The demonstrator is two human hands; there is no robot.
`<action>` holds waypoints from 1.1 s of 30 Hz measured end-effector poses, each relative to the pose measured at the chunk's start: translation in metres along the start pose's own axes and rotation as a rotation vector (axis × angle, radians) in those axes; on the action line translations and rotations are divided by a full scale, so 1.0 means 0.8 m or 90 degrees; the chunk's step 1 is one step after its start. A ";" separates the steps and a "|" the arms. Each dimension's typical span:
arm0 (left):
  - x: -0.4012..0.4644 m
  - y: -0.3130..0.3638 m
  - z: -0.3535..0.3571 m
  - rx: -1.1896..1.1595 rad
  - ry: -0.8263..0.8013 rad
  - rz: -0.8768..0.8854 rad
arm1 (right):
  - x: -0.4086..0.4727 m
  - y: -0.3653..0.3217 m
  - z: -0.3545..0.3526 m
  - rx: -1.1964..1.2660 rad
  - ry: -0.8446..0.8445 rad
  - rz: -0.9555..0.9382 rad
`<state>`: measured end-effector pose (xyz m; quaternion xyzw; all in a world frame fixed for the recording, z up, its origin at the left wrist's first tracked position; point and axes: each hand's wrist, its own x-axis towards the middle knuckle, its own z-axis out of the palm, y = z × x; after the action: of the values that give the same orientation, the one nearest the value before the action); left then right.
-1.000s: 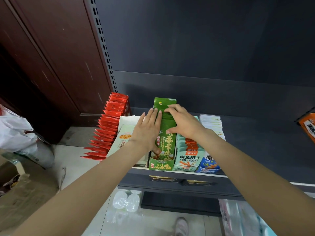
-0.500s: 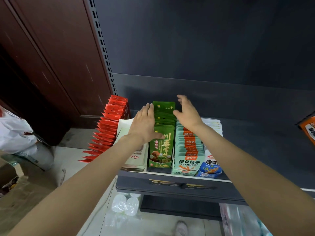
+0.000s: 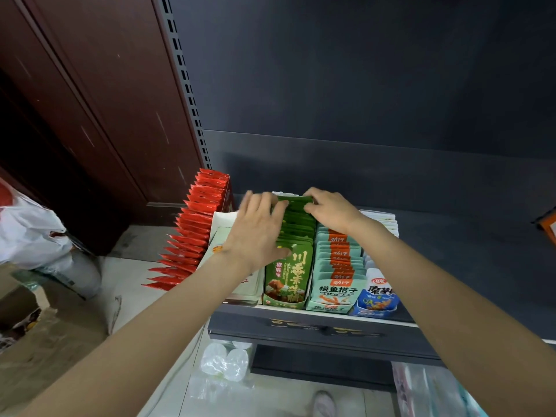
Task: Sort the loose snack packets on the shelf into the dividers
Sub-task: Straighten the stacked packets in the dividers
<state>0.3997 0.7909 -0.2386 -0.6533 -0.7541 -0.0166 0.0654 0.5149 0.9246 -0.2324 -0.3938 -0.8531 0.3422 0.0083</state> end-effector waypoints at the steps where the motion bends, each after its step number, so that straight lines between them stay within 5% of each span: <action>1: 0.002 0.002 -0.001 -0.010 -0.001 0.040 | 0.001 0.001 0.000 0.000 0.004 -0.005; 8: 0.024 0.006 0.020 -0.077 -0.118 0.016 | -0.001 0.008 0.000 -0.004 -0.003 -0.029; 13: 0.020 0.003 0.022 -0.044 -0.151 0.076 | -0.010 0.015 0.010 -0.146 0.001 -0.032; 23: 0.029 0.002 0.018 -0.021 -0.215 -0.042 | -0.011 -0.007 0.017 -0.179 0.010 -0.036; 33: 0.005 0.000 0.023 -0.108 -0.129 -0.051 | -0.004 0.005 -0.003 -0.155 0.007 0.007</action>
<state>0.3977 0.7968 -0.2563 -0.6244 -0.7780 -0.0171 -0.0675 0.5202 0.9259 -0.2321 -0.3984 -0.8862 0.2337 -0.0366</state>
